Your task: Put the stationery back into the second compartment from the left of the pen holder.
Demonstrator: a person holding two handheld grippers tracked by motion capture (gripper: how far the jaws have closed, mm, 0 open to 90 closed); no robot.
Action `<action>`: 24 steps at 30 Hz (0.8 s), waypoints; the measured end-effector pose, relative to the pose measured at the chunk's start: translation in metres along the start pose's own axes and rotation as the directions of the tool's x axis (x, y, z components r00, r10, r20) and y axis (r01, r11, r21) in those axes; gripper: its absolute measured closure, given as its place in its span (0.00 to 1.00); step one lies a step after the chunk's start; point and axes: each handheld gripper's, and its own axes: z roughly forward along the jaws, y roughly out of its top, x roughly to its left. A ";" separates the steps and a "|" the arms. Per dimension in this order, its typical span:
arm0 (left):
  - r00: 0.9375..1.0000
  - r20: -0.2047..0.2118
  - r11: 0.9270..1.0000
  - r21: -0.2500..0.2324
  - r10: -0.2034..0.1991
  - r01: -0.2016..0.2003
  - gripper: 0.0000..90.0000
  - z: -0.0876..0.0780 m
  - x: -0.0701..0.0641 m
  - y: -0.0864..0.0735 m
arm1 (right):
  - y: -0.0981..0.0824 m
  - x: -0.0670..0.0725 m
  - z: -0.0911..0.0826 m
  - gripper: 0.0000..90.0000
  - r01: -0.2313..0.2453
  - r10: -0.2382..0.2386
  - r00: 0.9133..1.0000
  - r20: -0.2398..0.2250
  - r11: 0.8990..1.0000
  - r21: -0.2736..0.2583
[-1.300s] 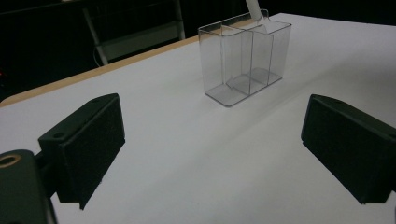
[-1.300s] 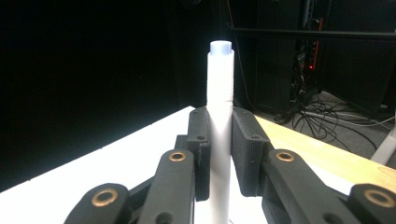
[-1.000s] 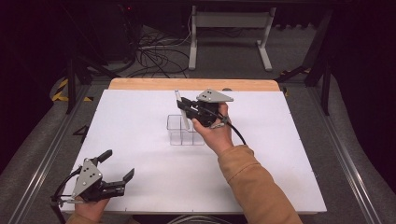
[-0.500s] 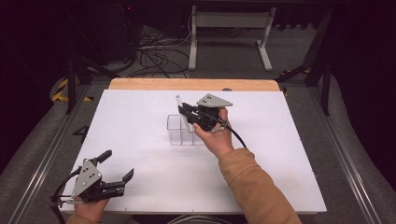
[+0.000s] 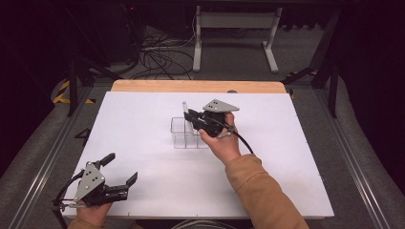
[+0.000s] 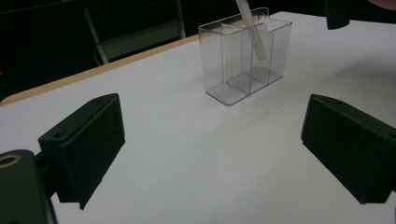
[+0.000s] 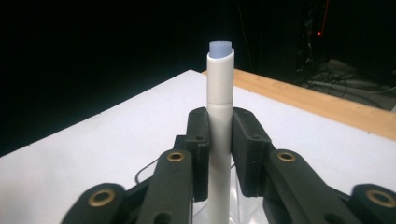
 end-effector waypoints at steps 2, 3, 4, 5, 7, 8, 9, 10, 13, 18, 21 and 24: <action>1.000 -0.001 1.000 0.001 0.000 0.000 0.08 0.000 0.000 0.000 | 0.001 0.000 -0.001 0.77 -0.005 0.005 1.000 0.003 1.000 -0.004; 1.000 0.000 1.000 0.001 0.000 0.000 0.08 0.000 0.000 0.000 | 0.002 0.001 -0.002 0.72 0.002 -0.002 1.000 0.016 1.000 -0.010; 1.000 0.000 1.000 0.001 -0.003 0.003 0.08 0.000 0.000 0.000 | 0.003 0.001 -0.003 0.67 0.014 -0.014 1.000 0.021 1.000 -0.018; 1.000 0.000 1.000 0.002 -0.003 0.003 0.08 0.000 0.000 0.000 | 0.004 0.001 -0.005 0.62 0.022 -0.022 1.000 0.021 0.999 -0.026; 1.000 -0.001 1.000 0.005 -0.003 0.003 0.08 0.000 0.000 -0.001 | 0.007 0.001 -0.009 0.56 0.033 -0.033 0.999 0.022 0.999 -0.042; 1.000 -0.002 1.000 0.005 -0.005 0.005 0.08 -0.001 0.000 -0.001 | 0.009 0.002 -0.011 0.53 0.032 -0.031 0.999 0.020 0.998 -0.051; 1.000 -0.003 1.000 0.005 -0.010 0.010 0.08 -0.001 0.000 -0.001 | 0.011 0.002 -0.014 0.51 0.033 -0.032 0.999 0.020 0.997 -0.064; 1.000 -0.004 1.000 0.004 -0.009 0.009 0.08 -0.002 0.000 -0.001 | 0.013 0.002 -0.017 0.48 0.037 -0.036 0.999 0.016 0.997 -0.074; 1.000 -0.008 1.000 0.004 -0.010 0.010 0.08 -0.002 0.001 -0.002 | 0.019 0.004 -0.026 0.42 0.065 -0.064 0.998 0.009 0.993 -0.099; 1.000 -0.017 1.000 -0.001 -0.013 0.013 0.08 -0.004 0.000 -0.001 | 0.027 0.008 -0.040 0.38 0.098 -0.098 0.995 0.000 0.989 -0.113; 1.000 -0.018 1.000 0.002 -0.011 0.011 0.08 -0.004 0.000 -0.001 | 0.029 0.009 -0.046 0.37 0.099 -0.100 0.995 -0.002 0.988 -0.120; 1.000 -0.017 1.000 0.001 -0.012 0.012 0.08 -0.004 -0.001 -0.001 | 0.030 0.008 -0.051 0.34 0.107 -0.107 0.994 0.000 0.988 -0.113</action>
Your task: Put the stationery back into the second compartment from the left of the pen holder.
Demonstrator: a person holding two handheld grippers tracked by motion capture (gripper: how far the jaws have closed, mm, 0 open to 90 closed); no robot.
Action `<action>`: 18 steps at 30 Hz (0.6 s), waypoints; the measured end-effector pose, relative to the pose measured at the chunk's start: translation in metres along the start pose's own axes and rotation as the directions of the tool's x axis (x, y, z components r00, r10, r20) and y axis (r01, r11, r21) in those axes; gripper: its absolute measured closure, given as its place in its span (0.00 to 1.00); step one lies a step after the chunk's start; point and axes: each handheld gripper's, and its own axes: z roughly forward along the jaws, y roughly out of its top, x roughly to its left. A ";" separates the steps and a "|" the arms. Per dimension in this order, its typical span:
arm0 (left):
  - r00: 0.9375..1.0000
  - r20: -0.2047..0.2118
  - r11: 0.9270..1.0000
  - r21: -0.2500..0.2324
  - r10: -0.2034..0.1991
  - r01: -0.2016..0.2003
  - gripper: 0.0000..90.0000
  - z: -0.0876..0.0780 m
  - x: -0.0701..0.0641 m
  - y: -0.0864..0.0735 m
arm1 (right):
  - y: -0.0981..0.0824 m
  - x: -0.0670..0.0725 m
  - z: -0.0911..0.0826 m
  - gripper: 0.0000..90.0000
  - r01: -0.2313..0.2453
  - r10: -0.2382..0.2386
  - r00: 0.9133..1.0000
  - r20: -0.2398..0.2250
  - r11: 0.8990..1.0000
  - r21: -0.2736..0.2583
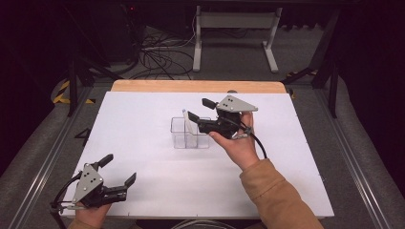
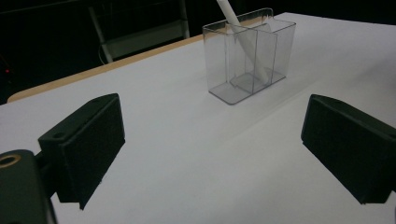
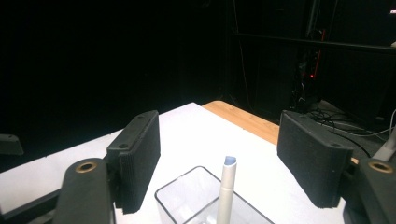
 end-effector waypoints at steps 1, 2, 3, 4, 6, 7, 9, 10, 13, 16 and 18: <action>1.000 0.000 1.000 0.000 0.001 -0.001 0.08 0.000 0.000 0.000 | 0.000 0.000 -0.002 0.34 0.006 -0.006 1.000 0.000 1.000 0.002; 1.000 0.001 1.000 0.000 0.000 0.000 0.08 0.001 0.000 0.000 | 0.001 0.000 -0.004 0.33 0.012 -0.012 1.000 -0.001 1.000 0.002; 1.000 0.002 1.000 0.001 -0.001 0.001 0.08 0.001 0.000 0.000 | 0.002 0.000 -0.006 0.32 0.015 -0.015 1.000 -0.004 1.000 0.003; 1.000 0.002 1.000 0.000 -0.003 0.003 0.08 0.001 0.000 0.000 | 0.002 0.000 -0.008 0.31 0.022 -0.022 1.000 -0.007 1.000 0.004; 1.000 0.004 1.000 -0.002 0.003 -0.003 0.08 0.001 0.001 0.000 | 0.003 -0.001 -0.012 0.30 0.030 -0.030 1.000 -0.007 0.999 0.014; 1.000 0.003 1.000 -0.002 0.003 -0.003 0.08 0.002 0.000 0.000 | 0.003 0.000 -0.015 0.29 0.023 -0.023 1.000 -0.010 1.000 0.019; 1.000 0.004 1.000 -0.001 0.003 -0.003 0.08 0.002 0.001 0.000 | 0.003 -0.001 -0.021 0.28 0.033 -0.032 0.999 -0.009 0.999 0.026; 1.000 0.004 1.000 -0.002 0.003 -0.003 0.08 0.002 0.001 0.000 | 0.003 -0.002 -0.025 0.27 0.040 -0.039 0.999 -0.014 0.999 0.033; 1.000 0.007 1.000 0.002 0.000 0.000 0.08 0.002 0.001 0.000 | 0.002 -0.005 -0.036 0.27 0.050 -0.050 0.999 -0.011 0.998 0.047; 1.000 0.006 1.000 0.001 0.005 -0.005 0.08 0.002 0.000 0.001 | -0.002 -0.007 -0.048 0.27 0.039 -0.038 0.999 -0.025 0.998 0.047; 1.000 0.004 1.000 0.001 0.006 -0.006 0.08 0.003 0.000 0.001 | -0.005 -0.009 -0.056 0.27 0.024 -0.023 0.999 -0.029 0.999 0.046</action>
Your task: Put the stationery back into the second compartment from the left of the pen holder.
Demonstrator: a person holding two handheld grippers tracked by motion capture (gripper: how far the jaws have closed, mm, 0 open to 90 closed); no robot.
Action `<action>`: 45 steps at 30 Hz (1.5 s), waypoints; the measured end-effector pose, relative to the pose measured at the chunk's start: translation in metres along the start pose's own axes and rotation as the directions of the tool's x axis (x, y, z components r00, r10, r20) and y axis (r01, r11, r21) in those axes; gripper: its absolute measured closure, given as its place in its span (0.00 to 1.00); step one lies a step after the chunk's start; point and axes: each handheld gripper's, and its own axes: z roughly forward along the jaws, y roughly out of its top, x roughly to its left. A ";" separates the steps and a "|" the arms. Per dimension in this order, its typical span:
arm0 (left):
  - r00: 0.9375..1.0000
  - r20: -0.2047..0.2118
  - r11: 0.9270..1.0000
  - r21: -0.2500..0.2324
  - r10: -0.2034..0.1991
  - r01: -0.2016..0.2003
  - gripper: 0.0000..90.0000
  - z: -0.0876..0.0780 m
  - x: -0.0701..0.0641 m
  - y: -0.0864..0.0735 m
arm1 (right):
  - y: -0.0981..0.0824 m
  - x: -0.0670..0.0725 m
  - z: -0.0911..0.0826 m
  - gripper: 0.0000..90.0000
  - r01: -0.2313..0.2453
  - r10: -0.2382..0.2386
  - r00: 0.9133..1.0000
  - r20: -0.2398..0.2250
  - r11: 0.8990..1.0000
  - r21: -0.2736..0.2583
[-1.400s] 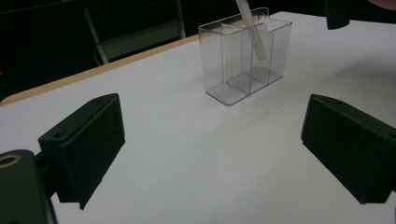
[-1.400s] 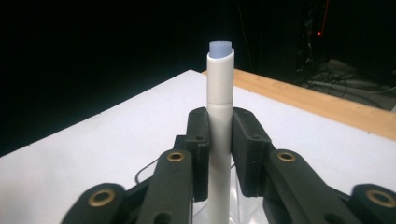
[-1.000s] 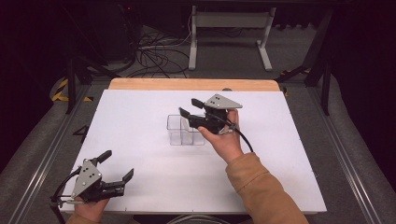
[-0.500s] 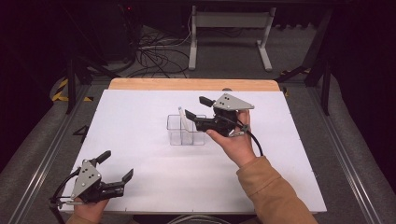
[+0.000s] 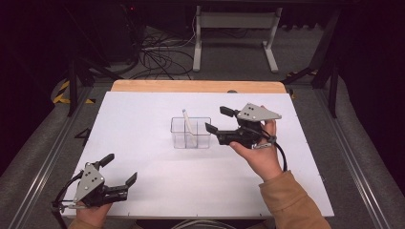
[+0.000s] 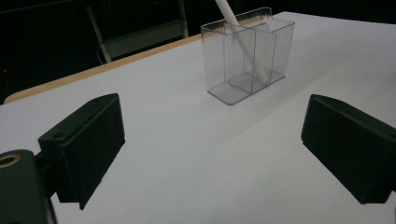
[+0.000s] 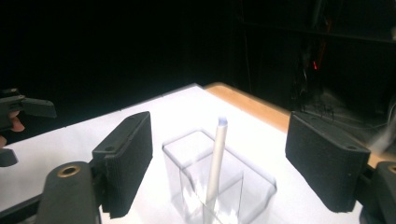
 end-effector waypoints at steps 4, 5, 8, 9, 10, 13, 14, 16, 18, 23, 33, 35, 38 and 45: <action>1.000 -0.004 1.000 -0.002 0.003 -0.003 0.08 0.000 0.000 0.000 | -0.010 -0.001 -0.017 0.26 -0.078 0.074 0.996 0.043 0.993 0.087; 1.000 -0.003 1.000 -0.001 0.004 -0.004 0.08 0.000 0.000 0.000 | -0.013 -0.001 -0.021 0.26 -0.066 0.063 0.997 0.044 0.995 0.081; 1.000 -0.002 1.000 0.000 -0.001 0.001 0.08 0.000 -0.001 0.000 | -0.019 -0.003 -0.033 0.25 -0.036 0.032 0.998 0.052 0.997 0.062; 1.000 -0.002 1.000 -0.001 -0.001 0.001 0.08 0.000 -0.001 0.000 | -0.021 -0.004 -0.037 0.24 -0.030 0.027 0.998 0.051 0.998 0.053; 1.000 0.000 1.000 0.000 0.002 -0.002 0.08 0.000 -0.001 0.000 | -0.023 -0.005 -0.041 0.24 -0.022 0.019 0.999 0.047 0.999 0.046; 1.000 -0.001 1.000 -0.001 0.002 -0.002 0.08 0.000 -0.001 0.000 | -0.030 -0.006 -0.050 0.23 0.000 -0.001 0.999 0.045 0.999 0.037; 1.000 -0.001 1.000 -0.001 0.002 -0.002 0.08 0.000 -0.001 0.000 | -0.032 -0.006 -0.053 0.23 0.006 -0.008 0.999 0.046 0.999 0.037; 1.000 -0.002 1.000 -0.001 -0.001 0.001 0.08 0.000 -0.001 0.000 | -0.038 -0.007 -0.058 0.22 0.018 -0.019 0.999 0.049 0.999 0.029; 1.000 0.000 1.000 -0.001 0.000 0.000 0.08 0.000 -0.002 0.000 | -0.043 -0.007 -0.064 0.21 0.028 -0.029 0.998 0.054 0.999 0.023; 1.000 0.001 1.000 -0.003 -0.002 0.002 0.08 0.000 -0.003 0.001 | -0.057 -0.007 -0.076 0.18 0.041 -0.042 0.997 0.059 0.999 0.016; 1.000 0.010 1.000 -0.010 0.004 -0.004 0.07 0.000 -0.003 0.001 | -0.093 -0.009 -0.093 0.11 0.064 -0.065 0.994 0.087 0.998 0.014; 1.000 0.015 1.000 -0.012 0.005 -0.005 0.07 0.000 -0.003 0.001 | -0.102 -0.008 -0.095 0.08 0.069 -0.071 0.994 0.080 0.997 0.030; 1.000 0.019 1.000 -0.014 0.007 -0.007 0.07 0.000 -0.003 0.001 | -0.113 -0.006 -0.100 0.08 0.072 -0.075 0.993 0.089 0.997 0.026; 1.000 0.028 1.000 -0.010 0.010 -0.009 0.07 0.001 -0.003 0.000 | -0.140 -0.006 -0.111 0.09 0.015 -0.026 0.987 0.159 0.998 0.067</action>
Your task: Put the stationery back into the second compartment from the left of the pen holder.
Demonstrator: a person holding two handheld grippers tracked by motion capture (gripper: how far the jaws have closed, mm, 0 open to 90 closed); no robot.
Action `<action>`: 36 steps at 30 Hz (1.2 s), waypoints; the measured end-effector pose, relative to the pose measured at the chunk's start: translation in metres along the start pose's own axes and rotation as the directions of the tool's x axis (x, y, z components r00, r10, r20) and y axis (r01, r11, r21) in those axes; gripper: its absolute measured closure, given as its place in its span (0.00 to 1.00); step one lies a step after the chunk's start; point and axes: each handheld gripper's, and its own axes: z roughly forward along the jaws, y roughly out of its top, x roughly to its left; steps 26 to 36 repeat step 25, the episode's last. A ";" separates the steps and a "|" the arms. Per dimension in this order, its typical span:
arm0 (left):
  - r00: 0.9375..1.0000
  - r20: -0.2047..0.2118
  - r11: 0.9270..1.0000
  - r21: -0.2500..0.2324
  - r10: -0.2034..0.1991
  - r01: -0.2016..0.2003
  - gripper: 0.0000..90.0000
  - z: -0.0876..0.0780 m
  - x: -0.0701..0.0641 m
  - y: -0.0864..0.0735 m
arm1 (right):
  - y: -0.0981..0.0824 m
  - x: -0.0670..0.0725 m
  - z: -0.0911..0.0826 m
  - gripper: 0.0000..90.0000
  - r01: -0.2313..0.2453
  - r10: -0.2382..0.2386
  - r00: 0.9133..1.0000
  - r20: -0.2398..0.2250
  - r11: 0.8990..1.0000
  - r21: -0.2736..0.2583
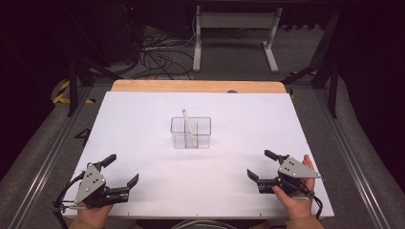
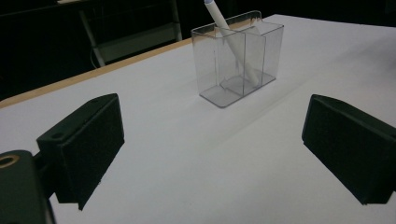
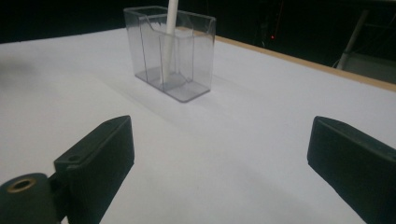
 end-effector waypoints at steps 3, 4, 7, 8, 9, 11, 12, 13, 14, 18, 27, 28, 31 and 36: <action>1.000 0.006 1.000 0.006 -0.005 0.005 0.07 0.002 0.002 -0.002 | -0.007 0.000 -0.004 0.09 0.016 -0.016 1.000 0.009 1.000 0.027; 1.000 0.008 1.000 0.005 -0.007 0.006 0.07 0.002 0.003 -0.002 | -0.008 0.000 -0.005 0.09 0.019 -0.019 1.000 0.010 0.999 0.034; 1.000 0.007 1.000 -0.003 -0.006 0.006 0.07 0.003 0.005 -0.004 | -0.009 0.001 -0.003 0.09 0.030 -0.029 1.000 -0.007 0.999 0.044; 1.000 0.005 1.000 -0.006 -0.012 0.012 0.07 0.004 0.006 -0.005 | -0.010 0.002 -0.002 0.09 0.033 -0.033 0.999 -0.009 0.998 0.047; 1.000 0.007 1.000 -0.007 -0.012 0.012 0.06 0.004 0.006 -0.005 | -0.010 0.003 0.000 0.09 0.038 -0.037 0.999 -0.013 0.998 0.051; 1.000 0.007 1.000 -0.016 -0.012 0.012 0.06 0.003 0.007 -0.006 | -0.010 0.005 0.002 0.09 0.048 -0.047 0.999 -0.017 0.997 0.060; 1.000 0.005 1.000 -0.018 -0.009 0.009 0.06 0.003 0.007 -0.006 | -0.010 0.005 0.002 0.09 0.052 -0.051 0.998 -0.022 0.997 0.060; 1.000 0.005 1.000 -0.018 -0.005 0.005 0.05 0.003 0.007 -0.006 | -0.009 0.006 0.002 0.09 0.049 -0.048 0.999 -0.020 0.997 0.057; 1.000 0.004 1.000 -0.017 -0.002 0.002 0.05 0.003 0.007 -0.006 | -0.009 0.005 0.002 0.09 0.049 -0.048 0.999 -0.016 0.997 0.054; 1.000 -0.001 1.000 -0.016 0.002 -0.002 0.05 0.003 0.006 -0.006 | -0.010 0.003 0.001 0.09 0.043 -0.043 0.999 -0.010 0.997 0.057; 1.000 -0.010 1.000 -0.006 -0.007 0.007 0.05 0.003 0.007 -0.007 | -0.009 0.003 0.001 0.08 0.048 -0.047 0.999 -0.017 0.997 0.058; 1.000 -0.010 1.000 -0.006 -0.007 0.007 0.05 0.003 0.007 -0.007 | -0.009 0.003 0.001 0.08 0.048 -0.047 0.999 -0.017 0.997 0.058; 1.000 -0.010 1.000 -0.006 -0.007 0.007 0.05 0.003 0.007 -0.007 | -0.009 0.003 0.001 0.08 0.048 -0.047 0.999 -0.017 0.997 0.058; 1.000 -0.010 1.000 -0.006 -0.007 0.007 0.05 0.003 0.007 -0.007 | -0.009 0.003 0.001 0.08 0.048 -0.047 0.999 -0.017 0.997 0.058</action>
